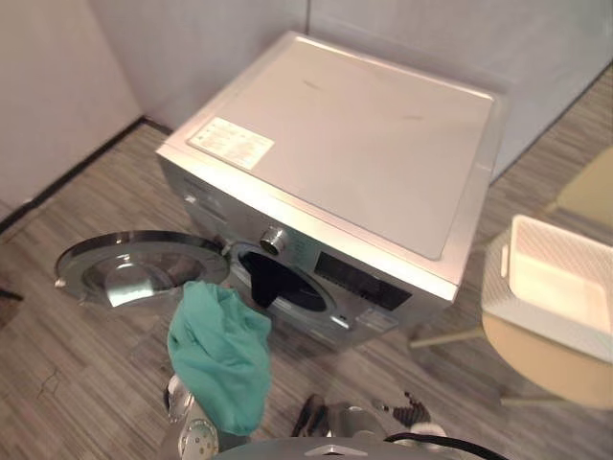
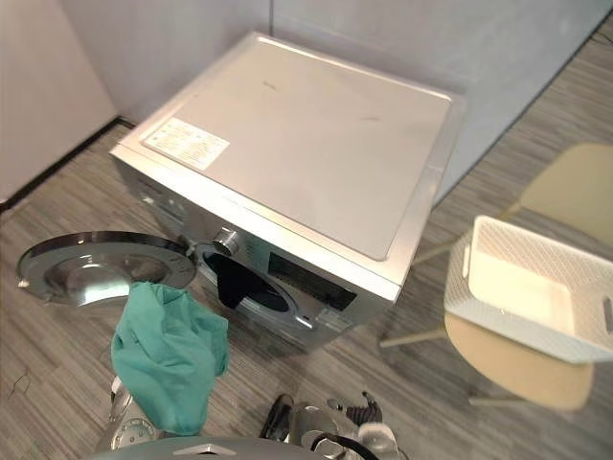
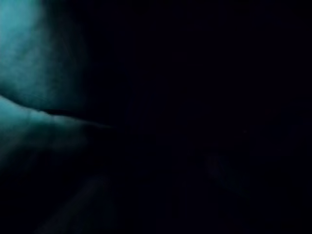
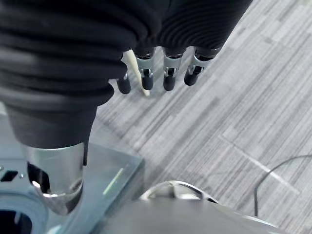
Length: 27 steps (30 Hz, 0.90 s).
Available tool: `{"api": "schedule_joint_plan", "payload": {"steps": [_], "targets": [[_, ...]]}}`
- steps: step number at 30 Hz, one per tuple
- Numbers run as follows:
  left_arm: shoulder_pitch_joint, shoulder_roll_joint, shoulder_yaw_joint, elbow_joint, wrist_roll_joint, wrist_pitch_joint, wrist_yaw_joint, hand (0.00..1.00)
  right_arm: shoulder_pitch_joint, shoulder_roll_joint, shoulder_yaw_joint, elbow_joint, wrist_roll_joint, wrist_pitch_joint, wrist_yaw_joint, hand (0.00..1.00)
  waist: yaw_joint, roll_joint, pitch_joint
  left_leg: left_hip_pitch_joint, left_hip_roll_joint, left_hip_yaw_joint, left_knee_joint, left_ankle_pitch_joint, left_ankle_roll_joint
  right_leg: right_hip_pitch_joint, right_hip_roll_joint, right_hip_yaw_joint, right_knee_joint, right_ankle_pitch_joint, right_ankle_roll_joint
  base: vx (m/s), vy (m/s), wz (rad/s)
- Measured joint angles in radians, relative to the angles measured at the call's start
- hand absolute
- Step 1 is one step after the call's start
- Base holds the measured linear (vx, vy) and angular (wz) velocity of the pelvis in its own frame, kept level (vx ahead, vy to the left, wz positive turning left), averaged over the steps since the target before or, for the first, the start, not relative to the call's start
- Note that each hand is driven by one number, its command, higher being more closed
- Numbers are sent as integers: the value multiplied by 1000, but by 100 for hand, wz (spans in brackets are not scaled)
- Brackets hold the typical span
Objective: Pick up the laundry basket with both hands and put the clothes into the washing machine.
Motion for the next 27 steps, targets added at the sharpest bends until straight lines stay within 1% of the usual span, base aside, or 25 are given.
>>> {"api": "schedule_joint_plan", "payload": {"steps": [1, 2, 3, 4, 5, 6, 7, 8, 9, 10, 12, 13, 15, 17, 18, 19, 20, 22, 23, 24, 25, 27], "targets": [[-14, 0, 3, 7, -12, 0, 1, 100, -29, 1, 32, -52, 78, -19, -21, 0, -7, 13, 37, -9, -15, 11, -31, 92, -2, -79, -15, 38, 77, -5, 15, 48, 346, -123], [-34, 8, 7, 10, -17, 1, 1, 100, -52, 17, 50, -68, 97, -30, -28, 0, -8, -1, 51, -29, -21, 31, -25, 91, -85, -138, -37, 66, 119, -13, 28, -36, 413, -84], [-89, 8, 17, 25, -35, -3, 2, 100, -97, 55, 95, -99, 161, -43, -38, 0, -12, -30, 83, -82, -65, 70, -15, 83, -79, -231, -84, 113, 153, -20, 51, -86, 312, -51], [-132, -2, 26, 47, -49, -13, 4, 100, -146, 83, 137, -116, 214, -57, -53, 0, -11, -27, 122, -125, -85, 99, -5, 76, -59, -287, -107, 140, 144, 8, 72, -118, 350, -35], [-144, -1, 24, 61, -57, -18, 6, 100, -174, 97, 163, -118, 236, -59, -59, 0, -9, -21, 142, -136, -90, 113, -3, 71, -50, -302, -111, 148, 133, 21, 78, -90, 233, -32], [-158, -1, 20, 87, -57, -20, 9, 100, -210, 126, 200, -124, 256, -62, -68, 0, -3, -10, 175, -144, -98, 132, -3, 61, -35, -315, -116, 164, 116, 37, 87, -105, 312, -28], [-177, -1, 15, 134, -57, -29, 24, 100, -249, 165, 273, -124, 273, -76, -87, 0, 4, 3, 207, -166, -115, 149, -3, 50, -19, -345, -123, 186, 101, 58, 100, -68, 229, -24], [-186, -1, 15, 149, -57, -35, 30, 100, -262, 183, 305, -125, 274, -77, -96, 0, 9, 4, 209, -184, -120, 160, -3, 51, -16, -369, -129, 192, 98, 66, 102, -49, 211, -15], [-205, -1, 12, 168, -57, -40, 40, 100, -283, 186, 368, -128, 278, -78, -100, 0, 15, 6, 210, -219, -130, 167, -5, 53, -10, -408, -135, 200, 93, 80, 110, 10, 130, -4], [-235, -2, 13, 187, -56, -44, 46, 100, -304, 192, 393, -130, 278, -80, -101, 0, 18, 6, 214, -251, -139, 174, -9, 63, 2, -442, -141, 208, 88, 93, 114, 69, 137, 4], [-339, -3, 29, 211, -55, -51, 73, 100, -340, 204, 401, -132, 273, -97, -121, 0, 16, -2, 255, -291, -150, 178, -8, 71, 12, -480, -152, 212, 84, 111, 118, 97, 116, 9], [-412, 0, 37, 225, -56, -63, 92, 100, -347, 205, 407, -134, 269, -100, -140, 0, 14, -7, 269, -319, -150, 175, 5, 71, 13, -504, -156, 212, 90, 111, 118, 59, 78, 11], [-533, -10, 68, 226, -56, -75, 118, 100, -356, 205, 417, -138, 265, -98, -148, 0, 8, -17, 277, -370, -149, 167, 22, 71, 14, -552, -166, 211, 112, 112, 118, 32, 41, 12], [-677, -49, 119, 223, -55, -110, 152, 100, -356, 205, 430, -197, 225, -98, -154, 0, 0, -25, 295, -422, -140, 158, 62, 69, 17, -602, -170, 214, 147, 112, 117, 2, 5, 4], [-766, -59, 133, 225, -53, -130, 172, 100, -355, 206, 432, -247, 194, -107, -163, 0, -6, -32, 303, -458, -132, 159, 89, 58, 28, -641, -170, 219, 175, 111, 116, -34, 5, 1], [-857, -57, 152, 225, -39, -140, 199, 100, -356, 205, 428, -297, 162, -128, -170, 0, -20, -39, 307, -502, -126, 158, 119, 52, 34, -689, -170, 224, 209, 111, 116, -40, 2, -1], [-904, -52, 163, 225, -32, -144, 210, 100, -358, 203, 424, -323, 154, -141, -171, 0, -27, -42, 312, -524, -121, 155, 137, 48, 39, -711, -170, 227, 225, 111, 115, -56, 3, -5], [-1087, 5, 215, 261, -32, -175, 275, 100, -347, 200, 401, -427, 167, -175, -181, 0, -55, -56, 320, -612, -87, 146, 223, 18, 43, -797, -163, 243, 282, 110, 115, -64, -5, -18], [-1117, 19, 221, 273, -34, -178, 292, 100, -337, 199, 393, -453, 179, -186, -181, 0, -61, -56, 320, -633, -79, 142, 242, 12, 44, -815, -160, 243, 293, 110, 114, -76, -18, -17], [-1127, 14, 225, 266, -27, -207, 311, 100, -312, 197, 373, -496, 203, -208, -181, 0, -71, -56, 321, -668, -71, 132, 268, 9, 46, -845, -154, 245, 312, 109, 114, -77, -25, -7], [-1153, 31, 234, 285, -27, -197, 326, 100, -288, 197, 357, -524, 215, -225, -180, 0, -75, -57, 322, -694, -62, 129, 282, 6, 46, -866, -149, 245, 320, 107, 111, -96, -33, -3], [-1204, 82, 227, 303, -26, -183, 341, 100, -263, 194, 343, -549, 214, -239, -180, 0, -87, -58, 322, -738, -58, 113, 292, 6, 46, -896, -148, 244, 324, 98, 108, -98, -34, 5]]}}
